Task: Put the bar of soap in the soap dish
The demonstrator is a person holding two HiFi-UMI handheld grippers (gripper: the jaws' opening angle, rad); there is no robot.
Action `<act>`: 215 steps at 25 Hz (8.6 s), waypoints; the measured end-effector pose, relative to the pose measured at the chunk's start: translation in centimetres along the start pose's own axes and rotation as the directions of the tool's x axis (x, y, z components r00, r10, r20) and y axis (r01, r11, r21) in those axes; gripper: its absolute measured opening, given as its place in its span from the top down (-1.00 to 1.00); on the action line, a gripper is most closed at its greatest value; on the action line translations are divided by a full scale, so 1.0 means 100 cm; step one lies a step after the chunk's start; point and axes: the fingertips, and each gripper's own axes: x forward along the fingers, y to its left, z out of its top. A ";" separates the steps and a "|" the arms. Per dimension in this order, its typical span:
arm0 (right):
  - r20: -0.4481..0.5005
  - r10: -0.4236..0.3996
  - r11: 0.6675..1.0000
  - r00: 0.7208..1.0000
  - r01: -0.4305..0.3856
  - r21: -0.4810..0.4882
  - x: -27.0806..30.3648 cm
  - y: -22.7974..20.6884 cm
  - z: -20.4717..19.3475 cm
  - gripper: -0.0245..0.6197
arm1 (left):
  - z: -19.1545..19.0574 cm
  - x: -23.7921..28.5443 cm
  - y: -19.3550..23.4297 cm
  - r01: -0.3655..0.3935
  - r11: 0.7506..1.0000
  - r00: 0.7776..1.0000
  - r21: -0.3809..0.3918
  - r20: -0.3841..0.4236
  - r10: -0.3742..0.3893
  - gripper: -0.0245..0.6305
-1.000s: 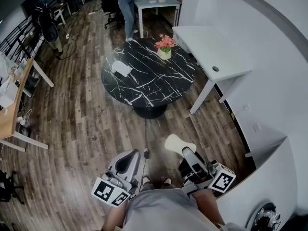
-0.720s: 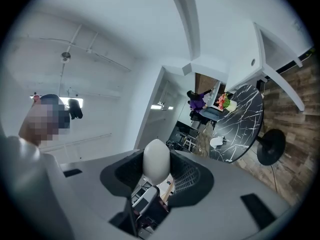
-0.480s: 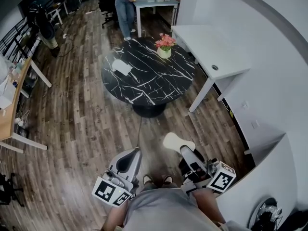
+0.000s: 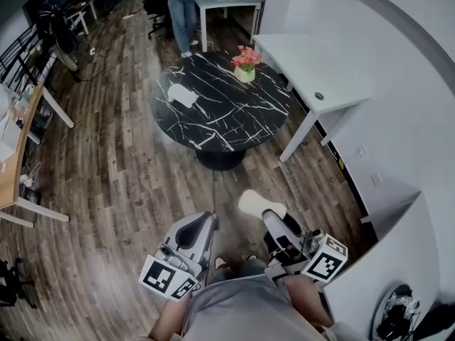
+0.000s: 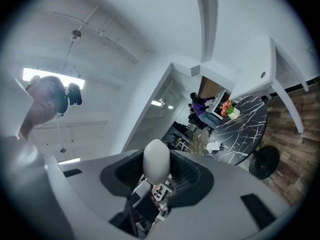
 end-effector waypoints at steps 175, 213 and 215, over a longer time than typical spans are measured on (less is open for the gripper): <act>-0.361 -0.504 0.863 0.785 0.479 -0.163 0.564 -0.451 -0.051 0.43 | -0.041 0.324 0.617 -0.069 0.993 0.961 -0.097 -0.273 0.040 0.92; -0.321 -0.805 0.586 0.498 0.749 -0.310 0.564 -0.495 -0.083 0.43 | -0.062 0.332 0.641 -0.026 0.989 0.963 -0.147 -0.267 -0.014 0.92; -0.323 -0.807 0.584 0.494 0.747 -0.317 0.565 -0.495 -0.084 0.43 | -0.066 0.332 0.643 -0.032 0.991 0.962 -0.131 -0.275 -0.006 0.92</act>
